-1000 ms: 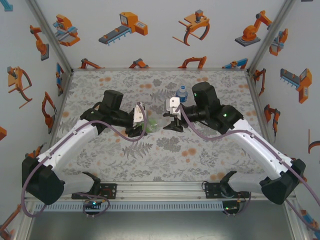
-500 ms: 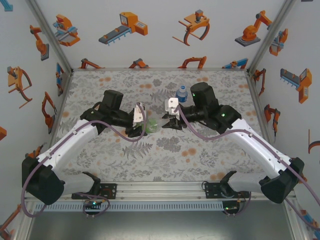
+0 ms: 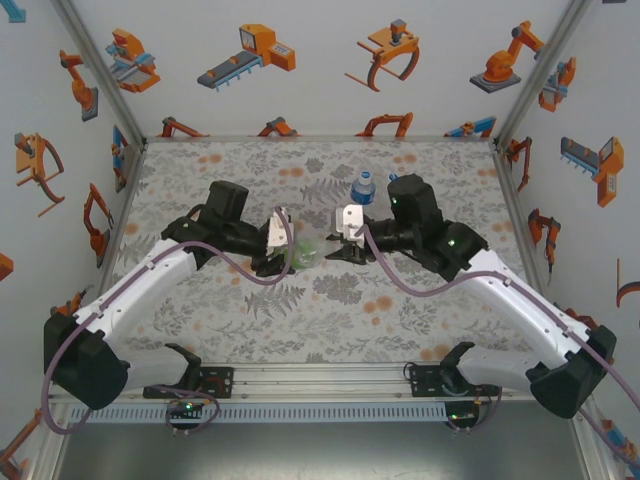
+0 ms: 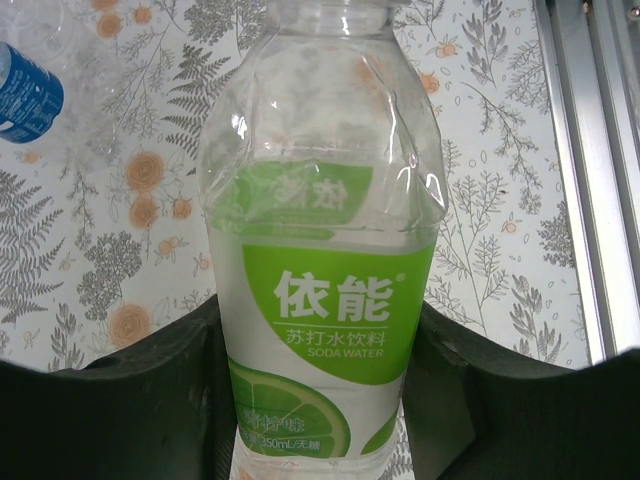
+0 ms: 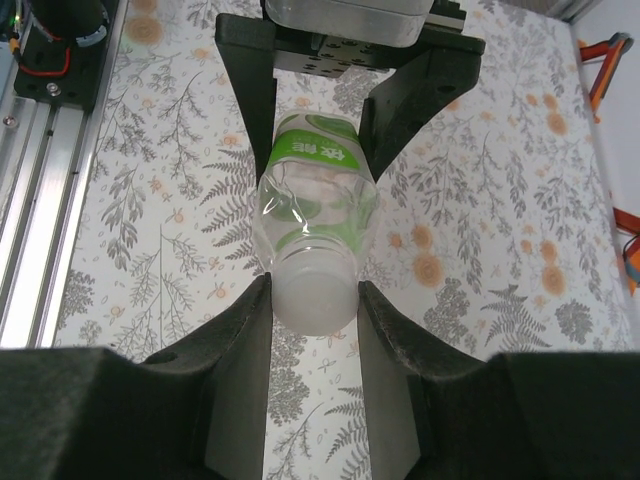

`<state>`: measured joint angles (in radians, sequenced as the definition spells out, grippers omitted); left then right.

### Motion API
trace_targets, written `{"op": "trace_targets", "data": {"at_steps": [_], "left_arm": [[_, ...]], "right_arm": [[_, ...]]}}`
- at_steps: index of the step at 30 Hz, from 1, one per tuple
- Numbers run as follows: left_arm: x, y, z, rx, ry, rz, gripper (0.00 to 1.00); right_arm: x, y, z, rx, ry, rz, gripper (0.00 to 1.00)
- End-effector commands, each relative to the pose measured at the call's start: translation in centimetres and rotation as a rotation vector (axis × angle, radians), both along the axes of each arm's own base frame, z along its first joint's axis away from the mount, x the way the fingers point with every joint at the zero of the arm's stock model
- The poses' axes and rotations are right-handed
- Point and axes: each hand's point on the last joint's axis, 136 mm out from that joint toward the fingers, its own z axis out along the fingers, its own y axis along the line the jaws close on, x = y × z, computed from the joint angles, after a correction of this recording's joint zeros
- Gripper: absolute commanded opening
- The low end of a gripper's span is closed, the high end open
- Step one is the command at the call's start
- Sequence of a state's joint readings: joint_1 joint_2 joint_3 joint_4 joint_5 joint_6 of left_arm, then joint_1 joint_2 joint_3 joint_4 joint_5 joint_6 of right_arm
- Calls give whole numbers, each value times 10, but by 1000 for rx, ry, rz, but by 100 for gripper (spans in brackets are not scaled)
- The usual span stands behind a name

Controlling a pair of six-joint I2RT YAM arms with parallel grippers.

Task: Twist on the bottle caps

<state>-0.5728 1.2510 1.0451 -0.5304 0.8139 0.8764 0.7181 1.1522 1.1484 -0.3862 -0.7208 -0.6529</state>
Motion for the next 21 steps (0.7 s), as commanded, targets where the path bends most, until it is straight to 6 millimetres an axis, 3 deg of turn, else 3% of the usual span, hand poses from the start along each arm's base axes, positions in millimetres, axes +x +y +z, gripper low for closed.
{"op": "trace_targets", "data": {"at_steps": [1,11,14,21], "left_arm": [[-7,-5,19,-62,-12,-60,0],[-12,-6,19,-66,8,-87,0],[-12,-6,20,-70,7,-91,0],[-10,-7,23,-84,2,-80,0]], "right_arm": [[-3,-4,8,28,-75,3,0],[-22,-6,3,13,-130,125,0],[-18,-4,-1,10,-82,101,0],[8,6,-7,82,209,-97,0]]}}
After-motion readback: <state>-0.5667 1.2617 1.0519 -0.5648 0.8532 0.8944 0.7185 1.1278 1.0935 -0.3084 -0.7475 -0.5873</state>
